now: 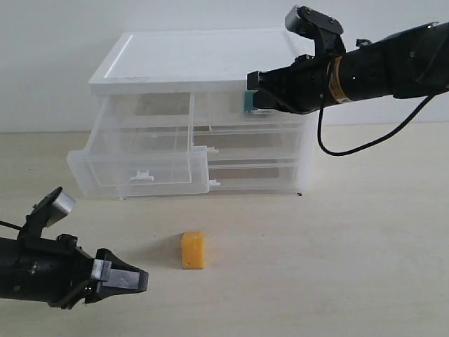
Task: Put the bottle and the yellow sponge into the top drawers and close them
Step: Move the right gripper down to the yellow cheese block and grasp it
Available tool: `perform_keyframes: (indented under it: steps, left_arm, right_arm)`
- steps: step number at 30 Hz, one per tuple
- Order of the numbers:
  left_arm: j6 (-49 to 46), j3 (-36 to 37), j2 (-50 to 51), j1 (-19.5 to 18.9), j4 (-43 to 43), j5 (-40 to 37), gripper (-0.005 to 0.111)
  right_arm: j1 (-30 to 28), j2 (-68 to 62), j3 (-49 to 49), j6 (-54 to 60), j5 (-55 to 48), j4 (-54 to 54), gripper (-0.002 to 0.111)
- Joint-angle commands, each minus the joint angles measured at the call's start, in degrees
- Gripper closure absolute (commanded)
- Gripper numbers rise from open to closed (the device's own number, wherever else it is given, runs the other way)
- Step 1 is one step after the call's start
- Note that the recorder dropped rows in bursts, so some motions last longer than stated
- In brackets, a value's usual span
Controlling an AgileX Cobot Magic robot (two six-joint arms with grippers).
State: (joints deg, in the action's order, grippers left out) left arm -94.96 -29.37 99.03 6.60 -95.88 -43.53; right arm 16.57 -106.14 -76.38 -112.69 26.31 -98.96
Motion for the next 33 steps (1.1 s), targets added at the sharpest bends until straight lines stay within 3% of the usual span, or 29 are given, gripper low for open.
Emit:
perform_keyframes:
  steps: [1,10,16,18,21,26,28,33]
  left_arm:
    - [0.5,0.1,-0.4,-0.9,2.0,-0.1,0.047]
    - [0.5,0.1,-0.6,-1.7,2.4,0.4,0.047]
    - [3.0,0.1,-3.1,-7.1,5.4,0.5,0.047]
    - [3.0,1.1,-4.9,-9.4,4.9,0.0,0.047]
    - [3.0,2.3,-9.2,-11.9,3.5,0.0,0.047]
    - [3.0,3.8,-14.0,-12.1,3.2,0.2,0.047]
    - [3.0,4.5,-15.7,-12.1,3.1,2.2,0.047]
    - [4.1,6.0,-17.8,-12.1,2.3,11.5,0.047]
  right_arm:
    - [-0.7,2.7,-0.8,-4.7,3.1,-1.0,0.108]
    - [-3.5,9.4,9.1,-4.6,7.5,-1.0,0.108]
    - [-3.4,18.3,21.2,-0.5,4.9,-1.0,0.108]
    - [-3.1,21.1,27.7,7.7,5.0,8.0,0.108]
    - [3.0,20.9,36.6,27.3,3.7,27.4,0.108]
    - [16.0,15.8,36.3,43.2,-6.8,41.8,0.108]
    - [19.0,13.1,34.4,46.0,-10.7,44.5,0.102]
    - [20.0,8.2,31.7,46.2,-9.6,46.8,0.058]
